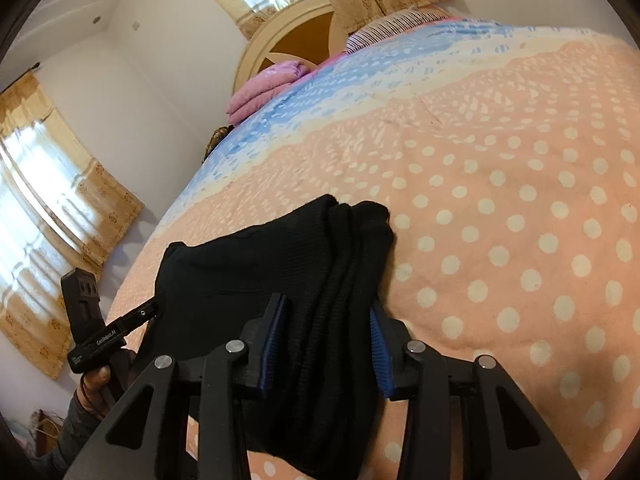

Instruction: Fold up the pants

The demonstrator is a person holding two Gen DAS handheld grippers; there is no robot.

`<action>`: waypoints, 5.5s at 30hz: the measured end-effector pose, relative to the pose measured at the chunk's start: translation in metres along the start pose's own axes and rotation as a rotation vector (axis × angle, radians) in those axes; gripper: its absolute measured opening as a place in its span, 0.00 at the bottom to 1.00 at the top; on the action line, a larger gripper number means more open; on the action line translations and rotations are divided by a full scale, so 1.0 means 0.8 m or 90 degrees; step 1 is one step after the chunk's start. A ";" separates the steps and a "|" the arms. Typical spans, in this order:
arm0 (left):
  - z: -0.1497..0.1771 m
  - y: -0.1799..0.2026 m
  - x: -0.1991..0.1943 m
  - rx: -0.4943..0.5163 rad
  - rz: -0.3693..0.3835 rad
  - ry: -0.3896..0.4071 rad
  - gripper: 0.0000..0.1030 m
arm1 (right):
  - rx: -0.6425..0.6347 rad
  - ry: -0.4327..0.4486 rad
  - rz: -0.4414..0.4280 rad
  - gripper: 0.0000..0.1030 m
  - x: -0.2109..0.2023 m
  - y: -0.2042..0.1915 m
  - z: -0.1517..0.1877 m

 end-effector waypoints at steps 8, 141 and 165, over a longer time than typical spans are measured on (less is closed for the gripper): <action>-0.001 0.002 -0.002 0.002 0.066 -0.008 0.52 | 0.008 0.006 -0.017 0.32 -0.007 -0.002 0.003; 0.127 -0.033 -0.242 -0.079 -0.305 0.222 0.96 | -0.397 0.157 0.067 0.67 -0.027 -0.332 0.106; 0.123 -0.034 -0.242 -0.061 -0.315 0.216 1.00 | -0.391 0.162 0.068 0.67 -0.022 -0.329 0.109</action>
Point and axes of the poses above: each gripper's, at about its wrist camera, not at the fingertips, and x roughly the way its jaws point, y to its right, z to its underside, the point moved 2 cm from there along x, roughly the way its jaws point, and after that the axes turned 12 degrees about -y, right-handed, at the moved point
